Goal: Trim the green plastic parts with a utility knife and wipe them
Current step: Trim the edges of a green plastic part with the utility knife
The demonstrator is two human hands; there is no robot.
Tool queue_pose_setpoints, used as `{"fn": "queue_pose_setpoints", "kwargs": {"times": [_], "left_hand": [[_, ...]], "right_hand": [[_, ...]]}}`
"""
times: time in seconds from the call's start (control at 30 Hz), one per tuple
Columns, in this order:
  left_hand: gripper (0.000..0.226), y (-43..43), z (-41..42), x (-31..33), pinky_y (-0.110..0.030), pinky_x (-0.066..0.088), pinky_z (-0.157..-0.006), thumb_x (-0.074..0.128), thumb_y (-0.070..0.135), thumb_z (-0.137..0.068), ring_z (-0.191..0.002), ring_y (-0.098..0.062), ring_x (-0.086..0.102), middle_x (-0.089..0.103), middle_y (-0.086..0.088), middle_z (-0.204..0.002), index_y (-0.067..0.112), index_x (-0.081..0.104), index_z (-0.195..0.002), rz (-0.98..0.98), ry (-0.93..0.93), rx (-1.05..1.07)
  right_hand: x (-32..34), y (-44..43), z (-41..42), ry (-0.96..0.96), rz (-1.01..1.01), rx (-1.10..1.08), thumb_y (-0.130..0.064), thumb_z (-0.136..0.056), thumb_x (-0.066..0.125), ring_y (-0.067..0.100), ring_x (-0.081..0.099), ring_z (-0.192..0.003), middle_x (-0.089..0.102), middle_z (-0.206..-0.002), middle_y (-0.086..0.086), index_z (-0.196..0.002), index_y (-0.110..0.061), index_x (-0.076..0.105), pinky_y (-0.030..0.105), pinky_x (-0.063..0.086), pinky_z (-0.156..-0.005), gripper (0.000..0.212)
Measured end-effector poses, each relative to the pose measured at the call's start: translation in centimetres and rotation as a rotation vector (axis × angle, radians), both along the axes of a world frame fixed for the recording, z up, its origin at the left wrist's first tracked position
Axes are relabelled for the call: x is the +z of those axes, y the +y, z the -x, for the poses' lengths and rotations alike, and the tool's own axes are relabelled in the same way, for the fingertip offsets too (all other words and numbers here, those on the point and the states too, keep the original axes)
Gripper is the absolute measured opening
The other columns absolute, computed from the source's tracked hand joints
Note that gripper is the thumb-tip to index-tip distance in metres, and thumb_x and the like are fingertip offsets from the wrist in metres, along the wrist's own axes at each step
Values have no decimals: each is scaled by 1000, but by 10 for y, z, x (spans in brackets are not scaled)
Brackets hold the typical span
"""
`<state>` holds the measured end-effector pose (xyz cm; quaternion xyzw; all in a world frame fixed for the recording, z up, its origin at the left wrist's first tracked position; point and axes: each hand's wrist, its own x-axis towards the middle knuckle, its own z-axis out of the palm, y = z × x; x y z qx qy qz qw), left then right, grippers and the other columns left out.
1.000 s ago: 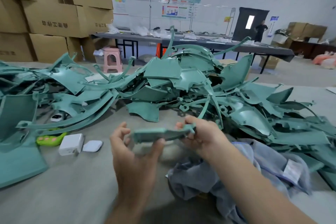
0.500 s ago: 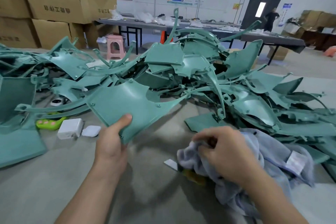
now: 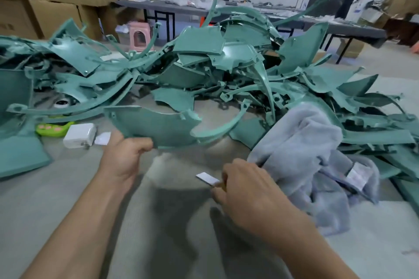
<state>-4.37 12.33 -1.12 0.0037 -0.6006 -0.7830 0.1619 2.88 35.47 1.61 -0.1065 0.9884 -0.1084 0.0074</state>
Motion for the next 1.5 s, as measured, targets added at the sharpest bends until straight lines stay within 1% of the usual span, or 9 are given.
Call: {"fn": "queue_pose_setpoints", "kwargs": {"times": [0.07, 0.23, 0.47, 0.63, 0.7, 0.87, 1.23, 1.37, 1.5], "left_hand": [[24, 2, 2, -8, -25, 38, -57, 52, -5, -44, -64, -15, 51, 56, -2, -65, -2, 58, -67, 159, -101, 28], [29, 6, 4, -16, -25, 37, -50, 49, -6, -39, -52, -19, 52, 55, -9, -55, 7, 65, -60, 76, -310, 104], [32, 2, 8, -15, -19, 34, -46, 36, -21, -50, -44, -19, 50, 51, -5, -50, 5, 53, -52, 7, -345, 262], [44, -4, 6, -16, -15, 47, -42, 38, -19, -58, -48, -1, 65, 70, 11, -57, 8, 72, -63, 65, -227, 288], [54, -9, 7, -18, -19, 52, -49, 42, -15, -57, -59, -3, 69, 73, 11, -63, 24, 78, -65, 120, -185, 273], [39, -18, 6, -20, -27, 57, -83, 51, 0, -48, -86, -8, 74, 78, 2, -78, 18, 80, -67, 246, -107, 165], [69, -20, -20, -21, -12, 50, -60, 56, -32, -64, -64, 1, 66, 73, 6, -64, 33, 77, -56, 467, 179, 57], [72, -31, -21, -18, -11, 49, -66, 53, -36, -62, -68, 0, 63, 69, 7, -61, 31, 75, -53, 436, 174, 153], [64, -38, -18, -19, -10, 50, -73, 48, -32, -63, -67, -1, 63, 67, 6, -59, 25, 74, -50, 369, 101, 202]], "right_hand": [[-6, 9, 0, -54, -82, -20, -42, -95, 58, 19, 39, -74, 33, -84, -9, -86, -26, 40, 36, 31, -64, 26], [-8, 20, 4, -85, -126, 43, -28, -96, 57, 17, 40, -71, 35, -82, -7, -79, -27, 35, 31, 30, -57, 28], [-6, 31, 20, -11, 284, -29, -36, -99, 59, 13, 55, -61, 59, -67, -5, -76, -26, 47, 32, 42, -54, 27], [-14, 24, 24, 124, 445, -136, -27, -98, 56, 19, 59, -60, 64, -63, 0, -74, -22, 50, 39, 48, -56, 25], [-16, 24, 26, 135, 474, -153, -27, -99, 55, 20, 56, -58, 60, -60, 1, -71, -19, 51, 40, 44, -54, 30], [-25, 24, 33, 117, 520, -146, -31, -102, 53, 12, 45, -53, 52, -55, -3, -68, -17, 53, 40, 38, -52, 36], [-33, 9, 47, 144, 295, -26, -35, -100, 51, 14, 51, -56, 54, -59, -3, -69, -19, 49, 36, 35, -49, 35], [-23, 24, 54, 194, 187, -370, -29, -100, 47, 22, 49, -57, 53, -60, -2, -72, -17, 52, 31, 26, -47, 31], [-21, 20, 47, 283, 368, -199, -30, -101, 50, 17, 45, -51, 48, -53, -2, -66, -16, 46, 36, 31, -48, 38]]}}
